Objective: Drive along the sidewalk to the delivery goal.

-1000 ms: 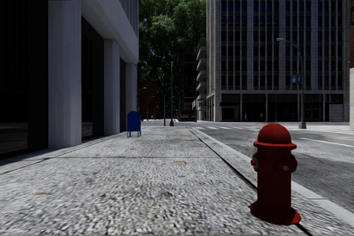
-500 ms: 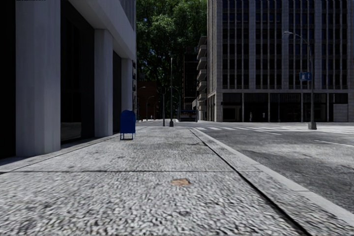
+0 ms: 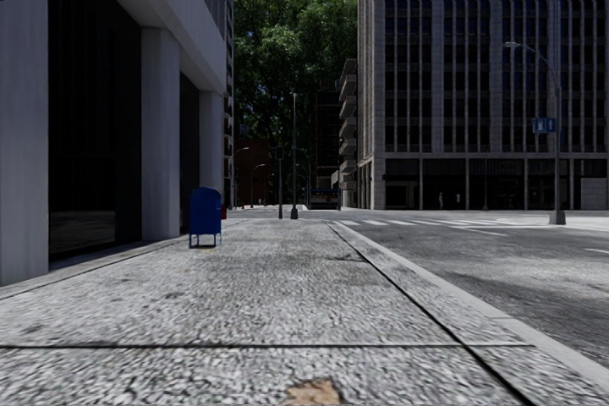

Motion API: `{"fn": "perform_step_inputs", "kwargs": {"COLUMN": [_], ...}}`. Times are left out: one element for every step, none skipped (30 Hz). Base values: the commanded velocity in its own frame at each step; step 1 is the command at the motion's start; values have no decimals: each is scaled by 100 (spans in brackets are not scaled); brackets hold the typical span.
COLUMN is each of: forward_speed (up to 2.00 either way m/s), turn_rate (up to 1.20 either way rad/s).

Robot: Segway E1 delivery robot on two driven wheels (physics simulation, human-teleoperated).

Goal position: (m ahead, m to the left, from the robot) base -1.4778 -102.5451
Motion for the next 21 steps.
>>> {"fn": "perform_step_inputs", "kwargs": {"forward_speed": [200, 200, 200, 200, 200, 200, 200, 200, 200, 200, 200, 200, 200, 200, 200, 200, 200, 200, 200, 200, 200], "turn_rate": [0, 0, 0, 0, 0, 0, 0, 0, 0, 0, 0, 0, 0, 0, 0, 0, 0, 0, 0, 0, 0]}}
